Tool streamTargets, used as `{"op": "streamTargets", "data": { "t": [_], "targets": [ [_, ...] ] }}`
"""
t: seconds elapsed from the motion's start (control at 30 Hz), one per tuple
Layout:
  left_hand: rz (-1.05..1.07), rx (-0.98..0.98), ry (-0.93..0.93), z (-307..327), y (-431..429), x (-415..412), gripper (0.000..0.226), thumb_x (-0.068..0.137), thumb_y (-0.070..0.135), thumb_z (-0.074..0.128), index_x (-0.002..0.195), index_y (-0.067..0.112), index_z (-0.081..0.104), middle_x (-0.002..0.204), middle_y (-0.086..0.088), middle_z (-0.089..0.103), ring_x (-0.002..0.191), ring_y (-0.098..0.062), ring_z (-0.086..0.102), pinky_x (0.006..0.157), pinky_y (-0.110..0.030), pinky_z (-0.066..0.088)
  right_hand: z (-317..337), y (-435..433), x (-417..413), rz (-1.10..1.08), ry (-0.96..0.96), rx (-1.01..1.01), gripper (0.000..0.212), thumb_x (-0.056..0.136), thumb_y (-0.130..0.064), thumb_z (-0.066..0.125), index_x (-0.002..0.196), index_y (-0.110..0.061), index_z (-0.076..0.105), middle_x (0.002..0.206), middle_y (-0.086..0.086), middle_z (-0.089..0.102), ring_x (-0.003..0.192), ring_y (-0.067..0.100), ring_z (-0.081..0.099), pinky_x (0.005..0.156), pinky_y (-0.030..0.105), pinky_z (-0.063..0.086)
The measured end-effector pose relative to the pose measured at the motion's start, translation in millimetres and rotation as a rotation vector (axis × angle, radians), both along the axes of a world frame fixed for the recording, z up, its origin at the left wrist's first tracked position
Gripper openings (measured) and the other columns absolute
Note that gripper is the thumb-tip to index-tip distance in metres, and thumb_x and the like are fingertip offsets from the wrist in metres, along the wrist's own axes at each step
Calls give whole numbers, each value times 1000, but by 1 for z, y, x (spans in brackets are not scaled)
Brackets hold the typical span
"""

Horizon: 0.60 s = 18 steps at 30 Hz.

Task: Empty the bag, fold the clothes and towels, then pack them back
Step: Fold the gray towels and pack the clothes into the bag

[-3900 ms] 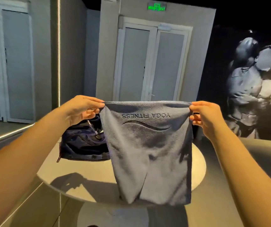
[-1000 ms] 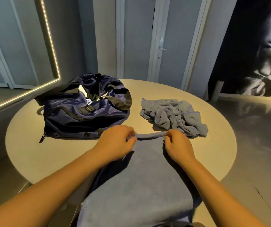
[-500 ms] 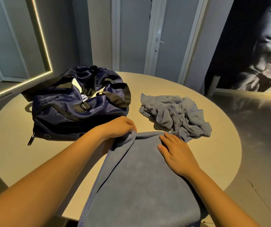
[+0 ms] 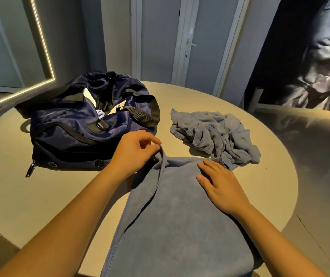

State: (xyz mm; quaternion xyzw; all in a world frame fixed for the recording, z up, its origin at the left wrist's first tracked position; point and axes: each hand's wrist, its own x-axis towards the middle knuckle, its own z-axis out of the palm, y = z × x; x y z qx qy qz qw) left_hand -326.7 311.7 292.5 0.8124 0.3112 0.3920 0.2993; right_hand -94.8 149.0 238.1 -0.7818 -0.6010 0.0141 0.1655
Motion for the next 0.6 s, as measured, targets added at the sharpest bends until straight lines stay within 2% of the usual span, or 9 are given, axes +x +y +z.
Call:
{"op": "streamTargets", "data": {
  "t": [0.1, 0.23, 0.33, 0.4, 0.5, 0.6],
  "targets": [
    [59, -9, -5, 0, -3, -2, 8, 96, 19, 70, 94, 24, 77, 61, 4, 62, 55, -8, 55, 57, -16, 43, -2, -1, 0, 1, -4, 6, 66, 100, -63, 23, 156, -30, 37, 165, -9, 28, 154, 13, 20, 124, 38, 20],
    [100, -113, -49, 1, -6, -2, 18, 95, 10, 64, 88, 21, 77, 69, 6, 71, 65, -7, 67, 65, -23, 53, -2, -1, 1, -1, -7, 15, 60, 104, -59, 28, 155, -29, 39, 164, -8, 30, 153, 13, 23, 123, 37, 21],
    [133, -148, -101, 3, -8, -1, 22, 96, 20, 63, 79, 13, 76, 62, 3, 65, 58, -8, 58, 60, -29, 47, -2, -1, 1, -3, 2, 4, 68, 98, -63, 23, 156, -31, 38, 165, -9, 29, 153, 13, 21, 124, 39, 21],
    [160, -133, -87, 3, -7, -2, 22, 93, 29, 70, 78, 14, 74, 63, 1, 66, 59, -11, 60, 62, -32, 53, -2, -1, 1, -2, -5, 4, 63, 102, -62, 26, 156, -31, 37, 165, -9, 29, 153, 13, 21, 124, 38, 21],
    [252, -69, 48, 0, -5, -5, 3, 92, 20, 72, 92, 19, 75, 80, 1, 73, 73, -14, 66, 78, -38, 60, 1, -2, -2, 2, -12, 22, 54, 106, -52, 36, 154, -28, 41, 162, -8, 34, 151, 14, 25, 121, 36, 21],
    [360, 14, 152, -4, -5, -4, 17, 99, 16, 64, 113, 14, 72, 105, -8, 74, 93, -26, 67, 89, -41, 54, 4, -3, -5, 9, -24, 20, 51, 106, -49, 37, 152, -26, 44, 159, -7, 39, 148, 14, 29, 118, 33, 23]
  ]
}}
